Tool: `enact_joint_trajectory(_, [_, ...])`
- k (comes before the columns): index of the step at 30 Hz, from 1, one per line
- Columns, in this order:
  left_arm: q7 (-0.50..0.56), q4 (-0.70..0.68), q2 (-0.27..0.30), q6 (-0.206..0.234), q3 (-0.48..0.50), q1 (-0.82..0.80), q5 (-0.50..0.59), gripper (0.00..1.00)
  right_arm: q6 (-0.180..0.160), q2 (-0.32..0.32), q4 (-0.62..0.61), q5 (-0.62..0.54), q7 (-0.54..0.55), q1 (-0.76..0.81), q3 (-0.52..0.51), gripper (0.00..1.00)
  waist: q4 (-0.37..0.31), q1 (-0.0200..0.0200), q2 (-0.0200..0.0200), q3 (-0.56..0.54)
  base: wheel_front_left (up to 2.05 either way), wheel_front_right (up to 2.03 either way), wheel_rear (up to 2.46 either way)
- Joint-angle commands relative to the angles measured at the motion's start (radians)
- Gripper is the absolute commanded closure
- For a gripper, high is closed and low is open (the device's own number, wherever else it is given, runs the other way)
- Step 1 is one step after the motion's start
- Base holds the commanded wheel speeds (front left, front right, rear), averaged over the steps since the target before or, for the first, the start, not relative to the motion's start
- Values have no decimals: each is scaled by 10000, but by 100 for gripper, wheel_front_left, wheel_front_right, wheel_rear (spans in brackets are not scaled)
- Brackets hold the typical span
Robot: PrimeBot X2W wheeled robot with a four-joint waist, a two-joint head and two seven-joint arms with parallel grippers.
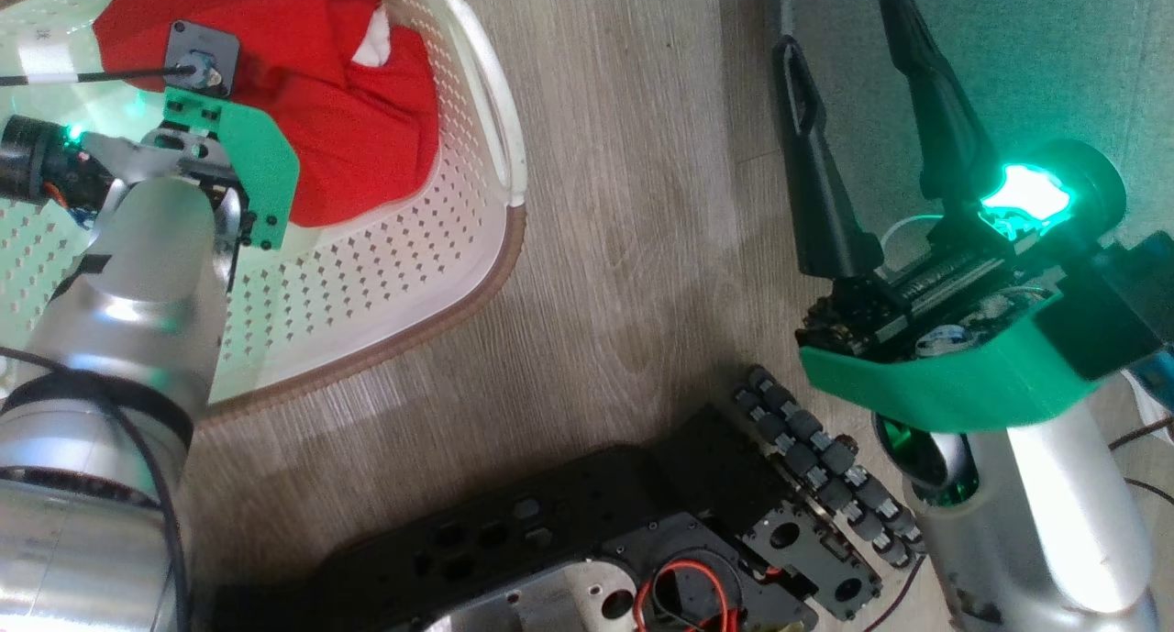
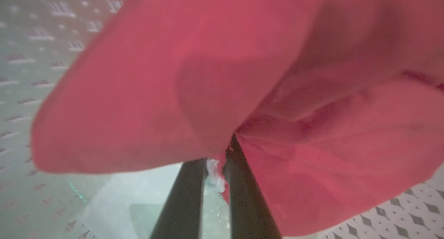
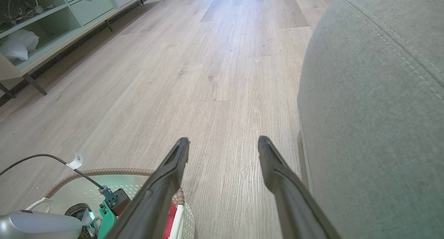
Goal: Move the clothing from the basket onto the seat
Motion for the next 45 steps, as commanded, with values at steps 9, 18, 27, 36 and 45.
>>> enact_joint_trajectory(9, [-469,-64,228,-118,86,370,-269,100,-2,117,-37,-114,-63,-25,146,0,-43,0,0,-440,0,0,0])
enact_joint_trajectory(18, [-1331,-64,-75,-243,217,848,-649,100,-2,118,348,-263,-63,-474,-119,0,298,0,0,-1478,0,0,0])
enact_joint_trajectory(27, [-1977,-344,-712,-359,346,1990,-1068,100,-2,115,942,-739,-63,-208,-353,0,1060,0,0,-3539,0,0,0])
enact_joint_trajectory(36, [-1991,-2966,-815,-248,851,3854,-1068,100,-2,-221,1330,-757,-63,401,-636,0,1620,0,0,-5529,0,0,0])
enact_joint_trajectory(45, [-1992,-5489,-843,-499,1868,5646,-679,100,-2,-447,1696,-628,-63,1016,-633,0,1927,0,0,-7375,0,0,0])
